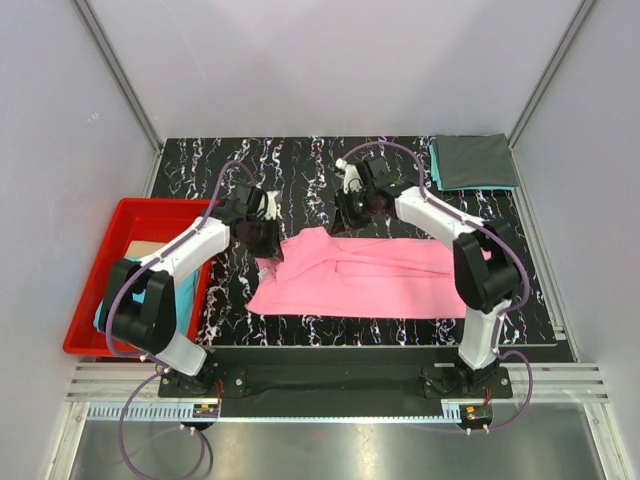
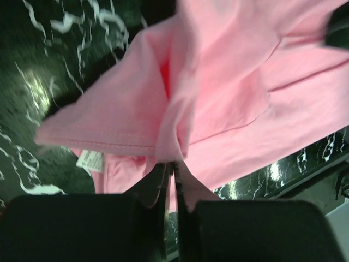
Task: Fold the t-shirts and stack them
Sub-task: Fold the tshirt
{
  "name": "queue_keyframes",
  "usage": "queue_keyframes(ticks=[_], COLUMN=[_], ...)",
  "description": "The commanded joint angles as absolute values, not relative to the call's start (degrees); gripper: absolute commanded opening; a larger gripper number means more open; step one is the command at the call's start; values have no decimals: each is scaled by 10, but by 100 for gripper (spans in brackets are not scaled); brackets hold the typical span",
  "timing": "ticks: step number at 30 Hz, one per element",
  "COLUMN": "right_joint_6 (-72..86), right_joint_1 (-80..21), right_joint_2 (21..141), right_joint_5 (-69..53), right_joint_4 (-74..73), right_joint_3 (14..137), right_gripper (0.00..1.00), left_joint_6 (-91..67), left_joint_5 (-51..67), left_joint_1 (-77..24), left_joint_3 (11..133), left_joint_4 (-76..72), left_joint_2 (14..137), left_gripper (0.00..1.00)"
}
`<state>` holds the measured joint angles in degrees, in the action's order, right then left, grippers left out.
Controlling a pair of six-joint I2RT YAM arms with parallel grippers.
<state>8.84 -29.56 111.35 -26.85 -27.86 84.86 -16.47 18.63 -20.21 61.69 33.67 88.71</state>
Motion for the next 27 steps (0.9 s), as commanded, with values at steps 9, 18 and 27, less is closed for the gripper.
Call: queue_keyframes(ticks=[9, 18, 27], right_joint_6=[106, 84, 39], right_joint_1=[-293, -294, -293], right_joint_2=[1008, 1027, 1170], right_joint_5=[-241, -255, -285], right_joint_4=[-292, -277, -308], right_joint_3=[847, 843, 943], right_gripper=[31, 35, 49], left_joint_6=[-163, -199, -193], left_joint_5=[126, 76, 154], left_joint_1=[-201, -179, -120], left_joint_3=[612, 632, 692], left_joint_4=[368, 368, 338], left_joint_2=[891, 904, 972], left_gripper=[23, 44, 50])
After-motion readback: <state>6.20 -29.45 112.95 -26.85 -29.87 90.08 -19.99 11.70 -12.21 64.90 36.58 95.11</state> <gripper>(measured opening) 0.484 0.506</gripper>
